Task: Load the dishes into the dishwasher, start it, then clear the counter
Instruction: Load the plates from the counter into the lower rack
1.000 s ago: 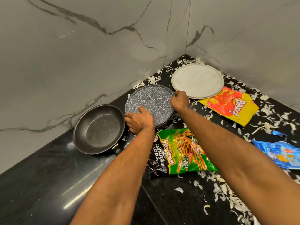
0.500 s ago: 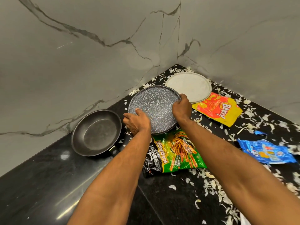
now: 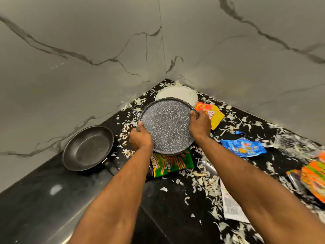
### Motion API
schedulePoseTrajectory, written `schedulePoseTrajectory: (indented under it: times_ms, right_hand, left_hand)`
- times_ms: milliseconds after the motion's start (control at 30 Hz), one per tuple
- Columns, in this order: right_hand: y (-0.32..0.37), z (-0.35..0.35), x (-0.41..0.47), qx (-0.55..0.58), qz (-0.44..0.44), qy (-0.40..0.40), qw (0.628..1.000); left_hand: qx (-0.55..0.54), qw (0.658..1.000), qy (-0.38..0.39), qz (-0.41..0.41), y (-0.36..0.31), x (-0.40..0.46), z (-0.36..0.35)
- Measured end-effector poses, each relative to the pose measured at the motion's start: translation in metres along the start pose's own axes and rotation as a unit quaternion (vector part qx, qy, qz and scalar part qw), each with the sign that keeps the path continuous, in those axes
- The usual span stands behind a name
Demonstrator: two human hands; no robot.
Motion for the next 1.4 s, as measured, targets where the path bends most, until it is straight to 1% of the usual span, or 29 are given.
schedulePoseTrajectory:
  times_ms: [233,467,567,867,967,1133,1267,1400]
  right_hand:
    - [-0.035,0.056,-0.015,-0.025,-0.027,-0.011,0.999]
    - [-0.061,0.103,-0.044,-0.014,-0.045,-0.038,0.998]
    - [-0.072,0.121,-0.058,-0.016,-0.054,-0.051,0.997]
    - [-0.105,0.19,-0.106,-0.045,-0.065,-0.154,0.985]
    - [-0.122,0.215,-0.13,-0.061,-0.086,-0.182,0.978]
    - [-0.149,0.254,-0.173,-0.075,-0.12,-0.22,0.965]
    - [-0.163,0.29,-0.207,-0.079,-0.15,-0.259,0.951]
    - [-0.191,0.329,-0.24,-0.069,-0.19,-0.302,0.932]
  left_hand:
    - [0.037,0.997,0.023,-0.057,-0.001,-0.056,0.019]
    - [0.028,0.994,0.056,-0.087,0.011,-0.095,0.034]
    - [0.008,0.993,0.078,-0.084,0.024,-0.105,0.031]
    - [0.014,0.981,0.139,-0.138,0.038,-0.148,0.039]
    - [0.025,0.972,0.166,-0.163,0.045,-0.17,0.045]
    - [0.035,0.962,0.204,-0.18,0.068,-0.2,0.054]
    - [0.04,0.946,0.246,-0.206,0.068,-0.23,0.063]
    - [0.043,0.924,0.296,-0.239,0.069,-0.272,0.068]
Point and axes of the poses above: each hand's wrist, its own x-axis towards the middle knuckle, its own z-axis out of the back of the hand, y = z × x, the point moved 10 cm from there along x, towards the middle knuckle, and after that the axes turned 13 degrees about -y, right-handed, at the moved point
